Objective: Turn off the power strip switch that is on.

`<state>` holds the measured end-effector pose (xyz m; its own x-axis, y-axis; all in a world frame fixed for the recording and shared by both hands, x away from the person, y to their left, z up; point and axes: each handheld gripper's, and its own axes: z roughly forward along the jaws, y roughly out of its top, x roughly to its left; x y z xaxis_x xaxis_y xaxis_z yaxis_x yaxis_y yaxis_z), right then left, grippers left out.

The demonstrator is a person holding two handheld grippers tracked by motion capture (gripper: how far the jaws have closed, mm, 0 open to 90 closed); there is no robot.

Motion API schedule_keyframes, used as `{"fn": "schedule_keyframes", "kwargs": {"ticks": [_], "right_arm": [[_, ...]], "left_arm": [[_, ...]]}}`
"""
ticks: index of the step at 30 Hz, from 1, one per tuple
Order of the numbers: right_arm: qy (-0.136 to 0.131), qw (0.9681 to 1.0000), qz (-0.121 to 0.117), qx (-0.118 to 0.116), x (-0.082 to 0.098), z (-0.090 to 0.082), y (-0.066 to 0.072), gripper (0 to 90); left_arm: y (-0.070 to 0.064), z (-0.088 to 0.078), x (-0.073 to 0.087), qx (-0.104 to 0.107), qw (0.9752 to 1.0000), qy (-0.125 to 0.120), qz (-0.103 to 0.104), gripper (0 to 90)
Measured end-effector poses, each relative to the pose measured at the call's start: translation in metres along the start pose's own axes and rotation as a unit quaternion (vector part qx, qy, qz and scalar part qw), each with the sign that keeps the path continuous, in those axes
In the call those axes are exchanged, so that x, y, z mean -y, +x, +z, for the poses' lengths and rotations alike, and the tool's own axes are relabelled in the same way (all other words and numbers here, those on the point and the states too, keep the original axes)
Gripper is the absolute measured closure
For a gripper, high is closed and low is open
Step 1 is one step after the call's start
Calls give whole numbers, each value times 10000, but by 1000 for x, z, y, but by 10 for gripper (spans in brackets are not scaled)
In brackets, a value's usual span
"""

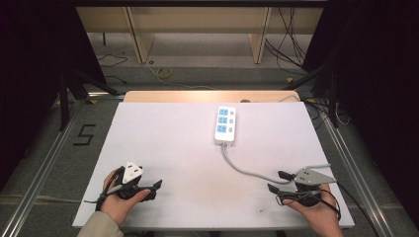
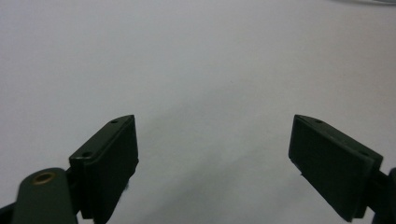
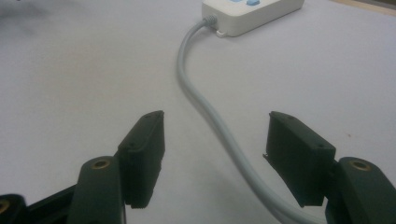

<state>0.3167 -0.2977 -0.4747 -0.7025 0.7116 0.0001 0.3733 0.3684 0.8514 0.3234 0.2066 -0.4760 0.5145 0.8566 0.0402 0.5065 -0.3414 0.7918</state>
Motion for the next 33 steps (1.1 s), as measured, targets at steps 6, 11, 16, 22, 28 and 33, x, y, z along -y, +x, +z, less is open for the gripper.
{"fn": "schedule_keyframes", "kwargs": {"ticks": [6, 11, 16, 22, 28, 33], "right_arm": [[-42, 10000, -47, 37, -2, 2, 2, 380], [-86, 9999, -95, 52, -4, 3, 3, 473], [25, 9999, -97, 88, -6, 4, 4, 630], [123, 9996, -169, 201, -11, 6, 4, 788], [189, 9992, -159, 308, -20, 11, 1, 900], [335, 9987, -155, 340, -29, 21, -2, 900]], "left_arm": [[0, 0, 1, 6, 10000, 13, 5, 155], [0, 1, 1, -16, 10000, 18, -8, 155], [-2, 4, 1, 15, 10000, 55, 5, 156], [-2, 4, 2, 26, 10000, 44, -46, 157], [-2, 5, 1, 45, 9999, 33, -100, 160], [-2, 5, 1, 67, 9999, 43, -114, 160]]}}
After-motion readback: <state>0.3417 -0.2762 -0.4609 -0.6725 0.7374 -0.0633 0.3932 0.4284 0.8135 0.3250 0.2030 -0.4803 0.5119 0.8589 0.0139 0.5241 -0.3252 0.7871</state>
